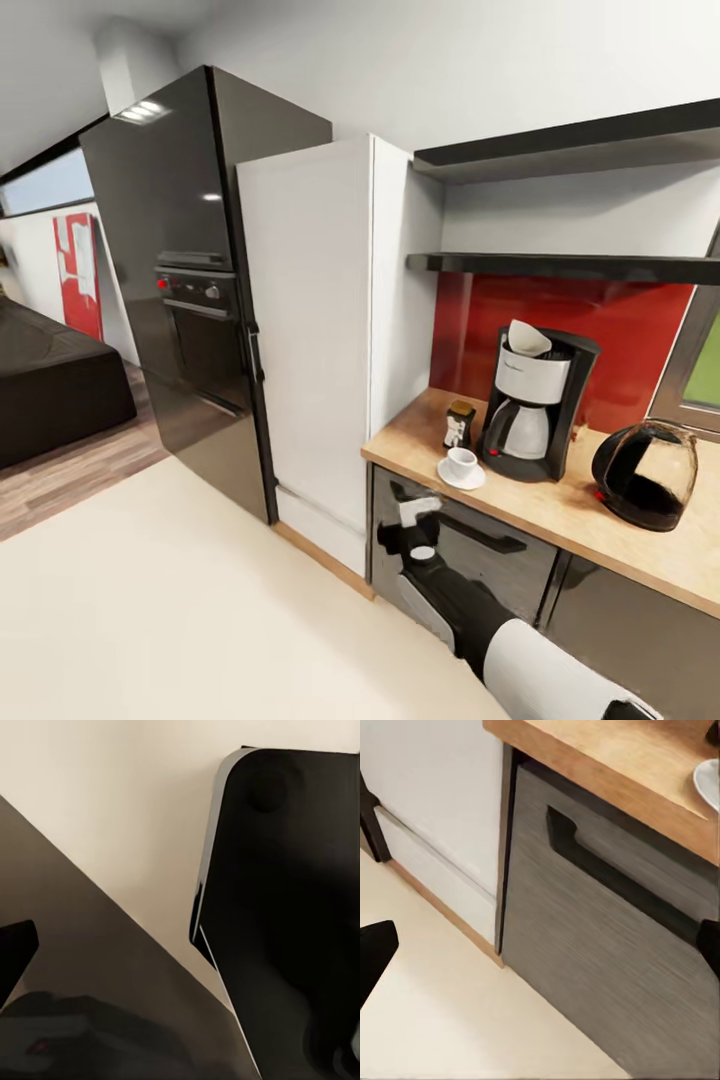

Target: Set up a coffee station on the kitchen countertop: keep the coffee maker on the countertop, move the bottle of coffee from the kitchen shelf to the counter next to the coffee maker, place a paper coffee filter on top of the coffee maker, put the saucer next to the coffee maker with the coffee cup on the saucer, and place the electric kettle next to the coffee maker.

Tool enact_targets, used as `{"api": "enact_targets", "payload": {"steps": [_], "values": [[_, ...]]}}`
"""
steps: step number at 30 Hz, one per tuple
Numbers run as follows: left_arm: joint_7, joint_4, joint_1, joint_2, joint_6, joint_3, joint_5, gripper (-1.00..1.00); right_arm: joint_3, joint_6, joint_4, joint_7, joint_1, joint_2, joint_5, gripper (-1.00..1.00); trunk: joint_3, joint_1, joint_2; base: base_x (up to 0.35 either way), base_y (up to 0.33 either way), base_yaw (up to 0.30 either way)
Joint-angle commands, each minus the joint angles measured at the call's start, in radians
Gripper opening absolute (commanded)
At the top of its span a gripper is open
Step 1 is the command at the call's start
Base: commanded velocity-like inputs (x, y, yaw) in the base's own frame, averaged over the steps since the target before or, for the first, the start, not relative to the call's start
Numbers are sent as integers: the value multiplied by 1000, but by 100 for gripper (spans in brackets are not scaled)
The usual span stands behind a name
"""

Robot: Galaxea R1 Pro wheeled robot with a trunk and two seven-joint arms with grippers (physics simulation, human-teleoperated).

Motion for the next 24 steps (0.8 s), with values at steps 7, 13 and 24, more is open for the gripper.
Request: {"api": "enact_targets", "payload": {"steps": [7,13,24], "values": [[5,-3,1,0,-4,-9,9,100,20,-196,214,-6,137,4,-7,100,3,0,-2,-2,0,38],[5,-9,1,-6,-5,-9,10,100,18,-263,398,97,229,3,-11,100,3,0,-2,0,0,2],[4,-37,1,-7,-6,-6,12,100,12,-250,595,207,389,-5,-168,100,3,0,-2,0,0,0]]}}
